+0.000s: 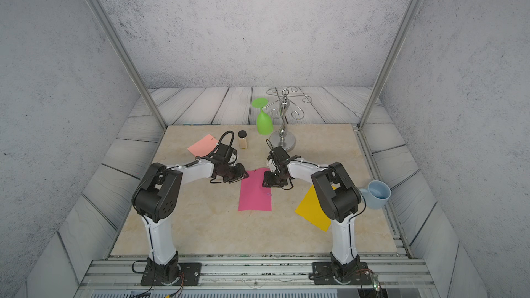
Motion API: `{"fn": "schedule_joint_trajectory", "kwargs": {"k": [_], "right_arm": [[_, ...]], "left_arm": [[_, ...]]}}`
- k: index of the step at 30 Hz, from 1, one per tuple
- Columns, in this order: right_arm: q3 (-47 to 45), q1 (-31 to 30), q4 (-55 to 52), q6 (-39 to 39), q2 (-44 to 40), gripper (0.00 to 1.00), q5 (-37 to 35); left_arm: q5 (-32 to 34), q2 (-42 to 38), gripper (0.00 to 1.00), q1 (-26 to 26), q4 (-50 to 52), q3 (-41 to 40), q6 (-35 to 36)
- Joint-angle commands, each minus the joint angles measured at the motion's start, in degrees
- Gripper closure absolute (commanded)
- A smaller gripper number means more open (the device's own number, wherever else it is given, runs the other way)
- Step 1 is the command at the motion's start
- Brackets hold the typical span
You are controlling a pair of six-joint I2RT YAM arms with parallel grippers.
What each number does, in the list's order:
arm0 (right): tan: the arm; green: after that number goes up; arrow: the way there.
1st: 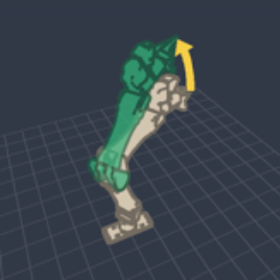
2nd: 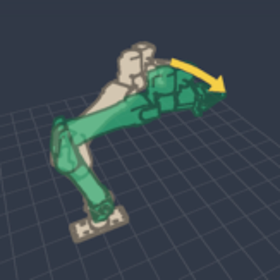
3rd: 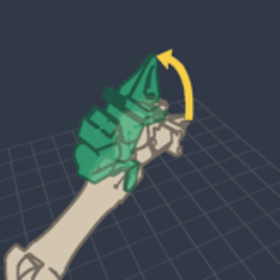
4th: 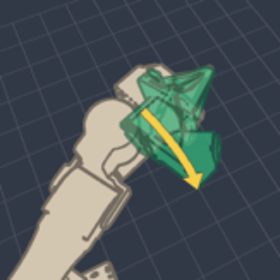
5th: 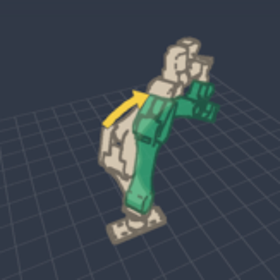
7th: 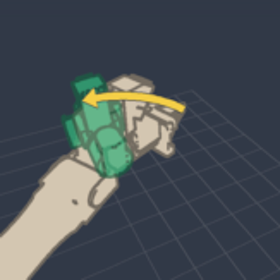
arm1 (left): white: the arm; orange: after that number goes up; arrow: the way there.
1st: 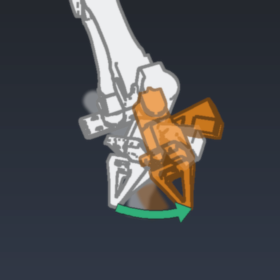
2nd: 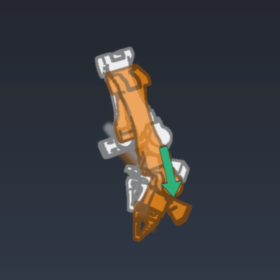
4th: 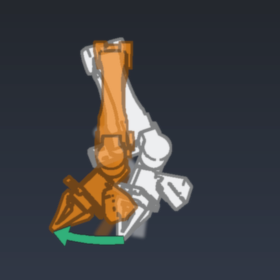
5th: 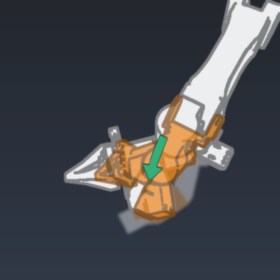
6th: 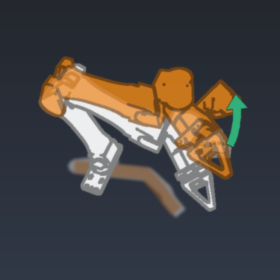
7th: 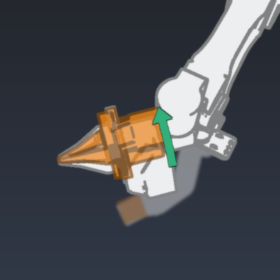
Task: Unclip the paperclips from the documents
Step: Pick up the document from the center of the board.
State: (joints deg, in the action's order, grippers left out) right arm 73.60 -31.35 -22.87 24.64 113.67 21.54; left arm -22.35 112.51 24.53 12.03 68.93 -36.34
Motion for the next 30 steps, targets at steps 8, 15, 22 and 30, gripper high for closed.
{"fn": "schedule_joint_trajectory", "kwargs": {"k": [8, 15, 22, 30], "right_arm": [[-1.5, -0.2, -4.2, -0.1, 3.6, 0.56, -0.1], [-1.5, -0.2, -3.8, 0.2, 4.3, 0.56, 1.3], [-1.6, -0.3, -3.6, 0.5, 4.7, 0.56, 1.6], [-0.7, -0.3, -3.5, 0.6, 5.8, 0.53, 2.6]], "left_arm": [[1.7, -2.1, 0.54, -1.9, 3.5, -2.5, -0.3], [-0.1, 1.5, 0.54, -1.8, 1.8, -1.1, -1.1], [-0.1, 3.7, 0.54, -1.8, 1.4, -0.4, -1.3], [-1.9, 4.0, 0.53, -1.8, -0.9, -2.1, -2.6]]}}
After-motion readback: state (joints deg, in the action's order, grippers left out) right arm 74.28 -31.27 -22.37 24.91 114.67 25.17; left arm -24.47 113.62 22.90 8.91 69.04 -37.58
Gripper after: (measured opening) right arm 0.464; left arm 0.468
